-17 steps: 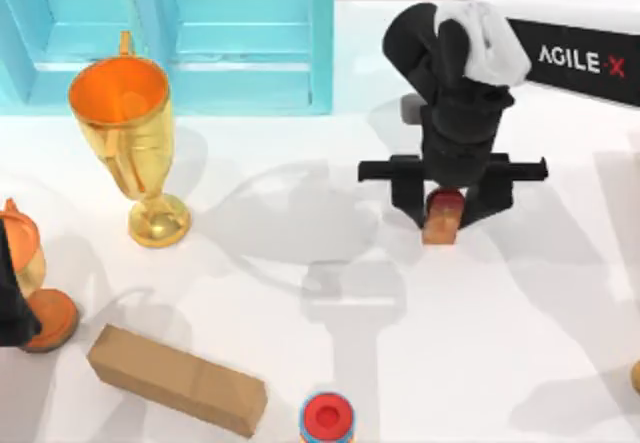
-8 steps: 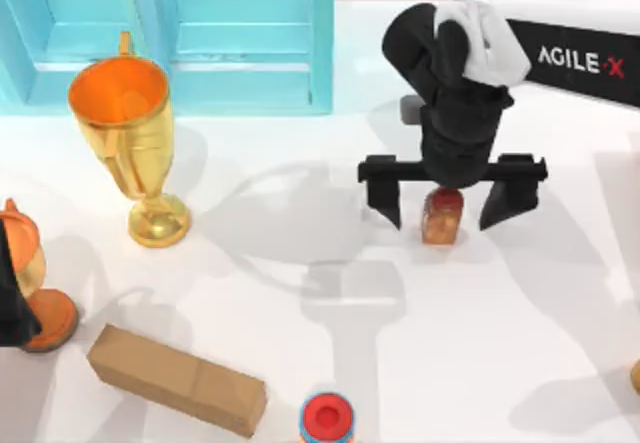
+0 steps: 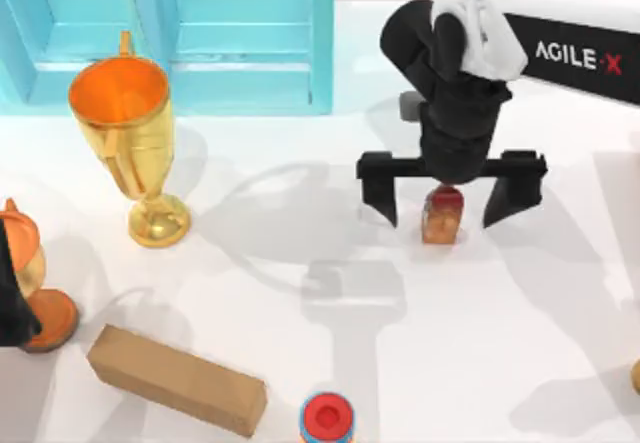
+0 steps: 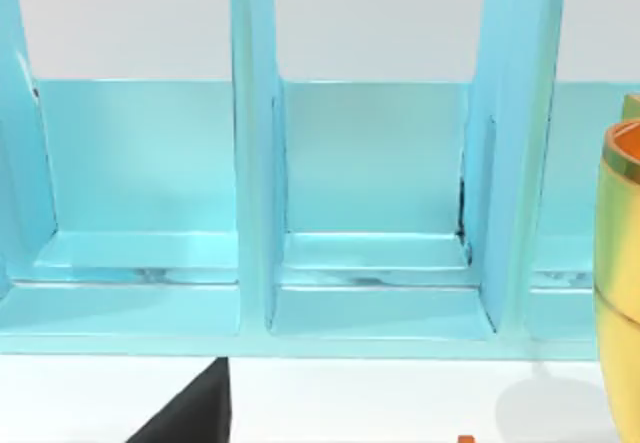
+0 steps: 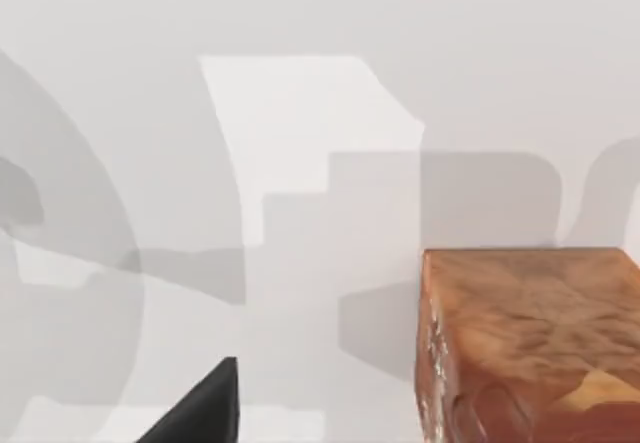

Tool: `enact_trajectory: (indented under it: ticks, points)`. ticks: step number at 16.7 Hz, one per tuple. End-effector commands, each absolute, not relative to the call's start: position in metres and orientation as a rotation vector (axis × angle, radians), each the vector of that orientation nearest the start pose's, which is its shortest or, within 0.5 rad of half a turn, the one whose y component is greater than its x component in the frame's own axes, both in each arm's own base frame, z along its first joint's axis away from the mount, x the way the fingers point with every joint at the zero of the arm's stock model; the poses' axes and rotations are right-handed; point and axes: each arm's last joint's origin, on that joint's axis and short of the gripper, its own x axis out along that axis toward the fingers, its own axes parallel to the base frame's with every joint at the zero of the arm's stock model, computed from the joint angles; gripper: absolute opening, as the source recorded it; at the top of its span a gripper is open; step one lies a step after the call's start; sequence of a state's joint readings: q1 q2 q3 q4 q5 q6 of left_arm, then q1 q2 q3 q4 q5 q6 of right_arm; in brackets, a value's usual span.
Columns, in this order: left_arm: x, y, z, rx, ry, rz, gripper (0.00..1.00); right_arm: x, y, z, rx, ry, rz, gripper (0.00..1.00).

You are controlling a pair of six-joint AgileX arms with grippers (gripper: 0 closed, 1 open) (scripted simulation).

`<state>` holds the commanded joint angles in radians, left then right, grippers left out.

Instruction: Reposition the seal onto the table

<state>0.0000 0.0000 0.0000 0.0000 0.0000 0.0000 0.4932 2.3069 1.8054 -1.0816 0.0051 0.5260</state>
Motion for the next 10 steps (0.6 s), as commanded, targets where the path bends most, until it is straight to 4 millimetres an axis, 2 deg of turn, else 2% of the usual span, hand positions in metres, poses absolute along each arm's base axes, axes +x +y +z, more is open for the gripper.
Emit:
enact_trajectory:
  ticks: [3,7,10]
  points:
    - [0.106,-0.001,0.160,0.000,0.000,0.000,1.00,0.397,0.219,0.156,0.004,1.595,-0.033,1.00]
    - [0.106,-0.001,0.160,0.000,0.000,0.000,1.00,0.398,0.221,0.225,0.004,1.591,-0.029,1.00]
    - [0.106,-0.001,0.160,0.000,0.000,0.000,1.00,0.391,0.217,0.263,0.011,1.580,-0.021,1.00]
